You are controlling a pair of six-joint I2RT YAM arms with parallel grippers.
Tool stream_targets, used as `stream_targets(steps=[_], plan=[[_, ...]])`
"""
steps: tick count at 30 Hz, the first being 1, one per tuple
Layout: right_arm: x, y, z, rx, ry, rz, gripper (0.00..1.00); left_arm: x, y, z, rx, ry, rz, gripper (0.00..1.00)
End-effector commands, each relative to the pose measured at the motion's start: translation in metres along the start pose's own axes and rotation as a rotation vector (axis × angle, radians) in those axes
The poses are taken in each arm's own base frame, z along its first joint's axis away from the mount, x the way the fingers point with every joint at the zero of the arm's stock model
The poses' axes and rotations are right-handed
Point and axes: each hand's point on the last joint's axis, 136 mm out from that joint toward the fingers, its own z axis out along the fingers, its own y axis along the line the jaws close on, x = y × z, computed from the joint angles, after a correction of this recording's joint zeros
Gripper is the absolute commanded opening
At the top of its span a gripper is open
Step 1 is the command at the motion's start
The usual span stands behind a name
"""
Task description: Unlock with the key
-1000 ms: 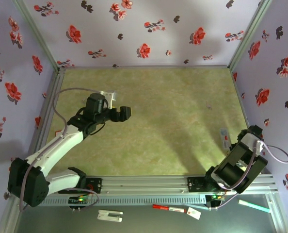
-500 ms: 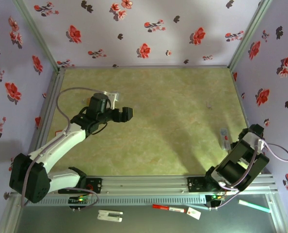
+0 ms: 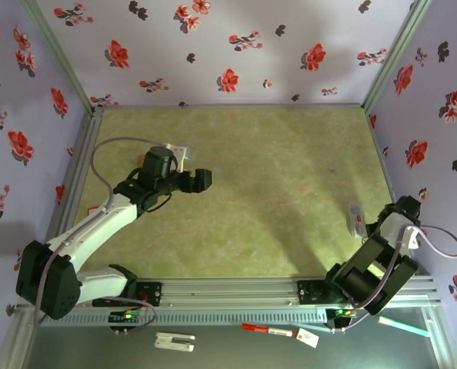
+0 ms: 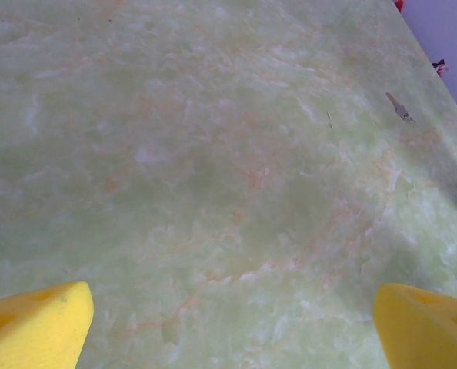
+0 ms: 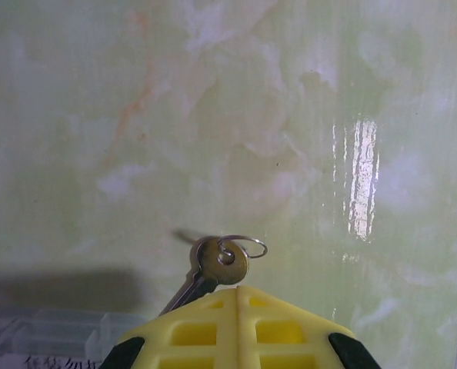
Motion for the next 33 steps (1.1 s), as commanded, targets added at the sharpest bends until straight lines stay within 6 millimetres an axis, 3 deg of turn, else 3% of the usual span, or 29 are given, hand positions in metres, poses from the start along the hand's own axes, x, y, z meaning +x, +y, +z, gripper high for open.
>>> stream_targets(steps=[1,6,9,12,20,24,30,33], plan=[[0.000,-0.001,-0.011,-0.005,0.007,-0.024,0.00,-0.012,-0.012,0.000,0.035,-0.023,0.026,0.93],[0.000,-0.004,-0.013,0.001,0.000,-0.027,0.00,-0.011,-0.013,0.002,0.039,-0.021,0.025,0.93],[-0.006,-0.007,-0.015,0.029,-0.029,-0.046,0.26,-0.010,-0.013,0.001,0.040,-0.016,0.027,0.93],[-0.010,-0.007,-0.013,0.045,-0.040,-0.079,0.37,-0.009,-0.014,0.001,0.041,-0.014,0.029,0.93],[-0.020,0.007,-0.005,0.016,-0.045,-0.174,0.40,-0.007,-0.014,0.001,0.042,-0.008,0.030,0.93],[-0.029,0.013,-0.007,0.021,-0.065,-0.231,0.47,-0.006,-0.014,0.001,0.043,-0.005,0.025,0.93],[-0.037,0.011,-0.006,0.064,-0.081,-0.278,0.58,-0.006,-0.014,0.002,0.041,-0.002,0.021,0.93],[-0.036,0.010,0.002,0.092,-0.047,-0.287,0.59,-0.006,-0.014,0.002,0.039,0.003,0.019,0.92]])
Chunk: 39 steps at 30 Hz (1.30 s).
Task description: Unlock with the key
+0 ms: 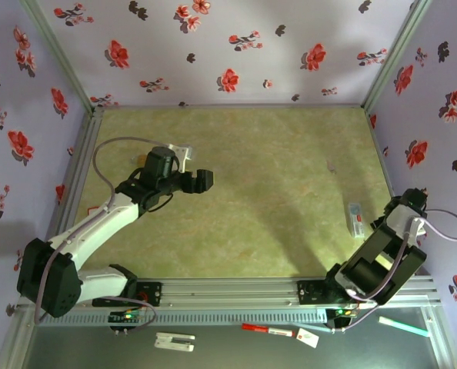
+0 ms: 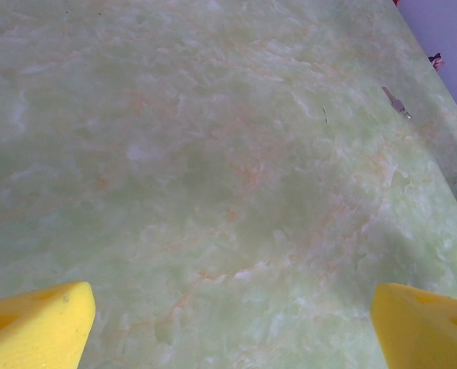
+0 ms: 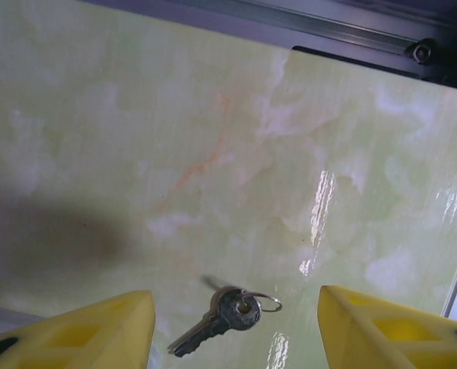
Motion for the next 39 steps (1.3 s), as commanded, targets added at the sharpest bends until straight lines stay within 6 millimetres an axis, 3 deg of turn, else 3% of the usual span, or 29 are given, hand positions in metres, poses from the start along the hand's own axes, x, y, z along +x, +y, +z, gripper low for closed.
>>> stream_targets(steps=[1,13,28,39], plan=[[-0.005,-0.004,0.005,0.043,0.018,-0.033,0.58,-0.009,-0.010,-0.001,0.027,-0.008,0.016,0.92],[0.005,-0.005,0.018,0.072,0.092,-0.019,0.53,-0.008,-0.010,-0.001,0.026,-0.007,0.015,0.92],[0.009,-0.004,0.017,0.076,0.123,-0.011,0.43,-0.008,-0.008,0.004,0.022,0.002,0.008,0.91],[0.014,-0.009,0.016,0.101,0.146,0.019,0.48,-0.008,-0.009,0.005,0.023,0.005,0.006,0.91]])
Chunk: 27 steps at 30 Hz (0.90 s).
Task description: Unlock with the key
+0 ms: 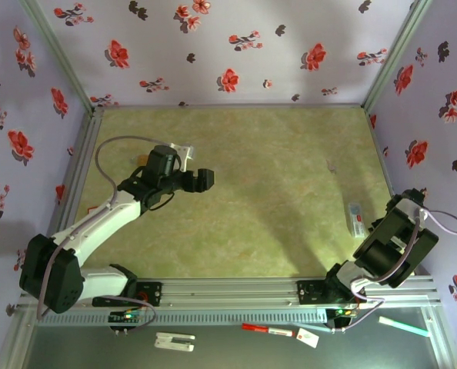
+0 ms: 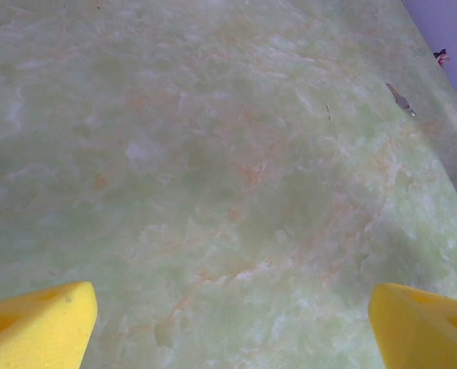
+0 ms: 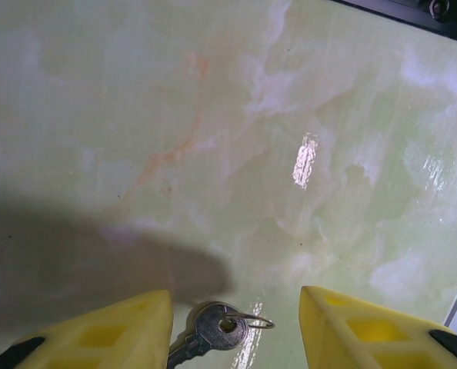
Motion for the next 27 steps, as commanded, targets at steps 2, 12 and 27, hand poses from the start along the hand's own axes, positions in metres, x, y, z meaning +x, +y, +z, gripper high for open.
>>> stream_targets(steps=[2,12,27], plan=[[0.002,-0.006,-0.001,0.034,0.026,0.042,0.48,-0.008,-0.010,-0.002,0.026,-0.010,0.008,0.91],[0.025,-0.009,0.020,0.021,0.061,0.123,0.46,-0.005,-0.010,-0.008,0.027,-0.010,0.024,0.91],[0.025,-0.011,0.019,0.035,0.065,0.129,0.27,-0.008,-0.011,-0.008,0.027,-0.014,0.044,0.92]])
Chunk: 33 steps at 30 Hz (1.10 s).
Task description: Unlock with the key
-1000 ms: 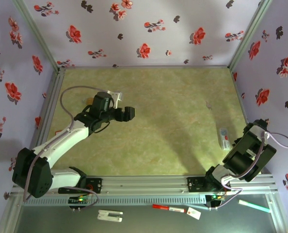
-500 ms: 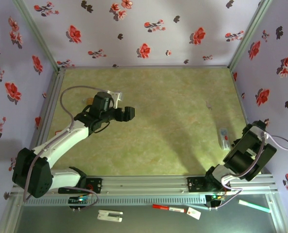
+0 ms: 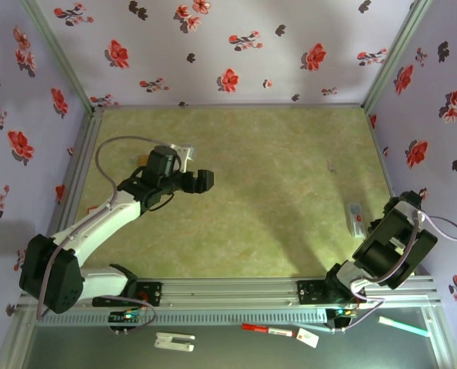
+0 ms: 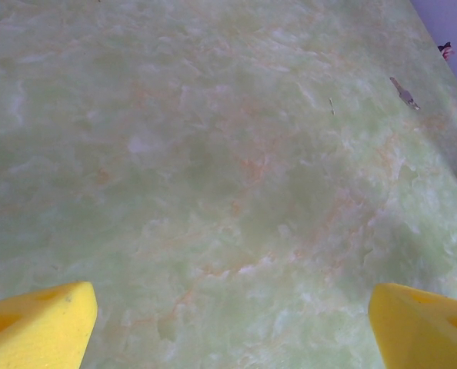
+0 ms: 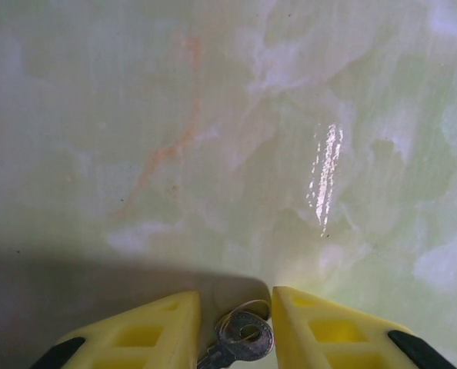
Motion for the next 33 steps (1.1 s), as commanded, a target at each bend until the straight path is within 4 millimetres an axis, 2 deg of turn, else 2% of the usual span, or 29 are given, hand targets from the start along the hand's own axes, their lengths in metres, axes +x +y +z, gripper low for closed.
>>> stream_targets(steps=[1,9,20,27,33], plan=[[0.018,-0.021,0.010,0.084,0.057,0.009,0.25,-0.011,-0.012,-0.008,0.033,-0.028,0.039,0.92],[0.018,-0.019,0.007,0.070,0.053,0.011,0.12,-0.012,-0.012,-0.007,0.033,-0.028,0.041,0.91],[0.020,-0.011,-0.002,0.001,0.043,0.004,0.00,-0.012,-0.012,-0.007,0.034,-0.030,0.040,0.91],[0.019,-0.006,-0.014,-0.038,0.030,0.002,0.00,-0.012,-0.012,-0.005,0.034,-0.028,0.037,0.91],[0.007,0.000,-0.041,-0.088,-0.025,-0.007,0.00,-0.015,-0.013,-0.006,0.038,-0.034,0.032,0.91]])
